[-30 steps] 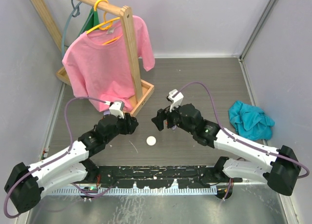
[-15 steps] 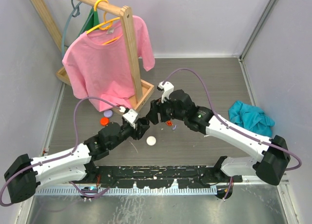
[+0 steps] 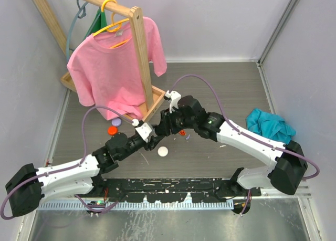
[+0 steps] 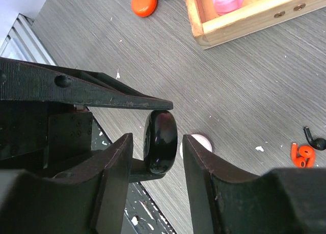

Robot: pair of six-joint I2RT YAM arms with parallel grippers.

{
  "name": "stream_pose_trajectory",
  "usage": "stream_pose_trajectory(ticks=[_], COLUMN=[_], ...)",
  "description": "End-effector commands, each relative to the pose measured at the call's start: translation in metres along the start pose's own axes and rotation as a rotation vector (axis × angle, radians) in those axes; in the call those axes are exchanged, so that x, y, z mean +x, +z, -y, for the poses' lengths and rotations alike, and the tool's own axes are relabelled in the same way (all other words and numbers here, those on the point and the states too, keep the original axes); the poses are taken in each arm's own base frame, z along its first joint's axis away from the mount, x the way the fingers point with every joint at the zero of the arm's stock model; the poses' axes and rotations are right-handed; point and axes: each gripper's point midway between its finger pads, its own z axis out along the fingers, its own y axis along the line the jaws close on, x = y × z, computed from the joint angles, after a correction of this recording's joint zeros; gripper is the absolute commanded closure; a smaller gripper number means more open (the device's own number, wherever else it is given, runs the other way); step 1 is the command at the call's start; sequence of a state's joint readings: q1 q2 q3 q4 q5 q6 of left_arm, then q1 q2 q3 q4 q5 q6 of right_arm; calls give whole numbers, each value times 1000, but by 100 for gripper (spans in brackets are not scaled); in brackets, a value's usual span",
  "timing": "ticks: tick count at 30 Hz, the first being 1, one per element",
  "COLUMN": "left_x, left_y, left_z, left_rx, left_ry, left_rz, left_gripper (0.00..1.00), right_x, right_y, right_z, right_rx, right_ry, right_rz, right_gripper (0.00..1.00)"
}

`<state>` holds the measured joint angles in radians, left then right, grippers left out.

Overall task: Insert the wireless bluetooth earbuds into the charging case
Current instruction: Pick up the charging case at the center of the board.

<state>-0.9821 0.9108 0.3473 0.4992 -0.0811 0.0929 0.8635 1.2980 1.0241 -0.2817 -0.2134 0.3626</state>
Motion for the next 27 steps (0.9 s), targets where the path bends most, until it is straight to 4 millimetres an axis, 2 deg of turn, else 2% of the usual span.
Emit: stream_pose_trajectory(ticks=[1,6,10,12,20,27], left_x=[-28,-26,-24,-24,-25,-36], left_y=[3,5,5,4,-8,-14], left_z=[4,5,7,7,18,17], left_rx=[27,36,45,49,131,227], left_ry=[50,66,62,63,91,23], left_rz=[126,119,114,106,122,150], left_gripper=[70,69,58,52,34,32], right_x=[-24,-24,-25,-28,-39,-44], right_y=[-6,-7,-12,-16,-36,-52], right_z=[-16,-13,-8,-4,0,-5], right_rx=[-62,-64,-61,-59,-69,-89], right_ry=[-18,-24,-41,-50,-164,-313], right_rz=[53,52,63,74,109,96], right_gripper=[53,70,86,91,94,96])
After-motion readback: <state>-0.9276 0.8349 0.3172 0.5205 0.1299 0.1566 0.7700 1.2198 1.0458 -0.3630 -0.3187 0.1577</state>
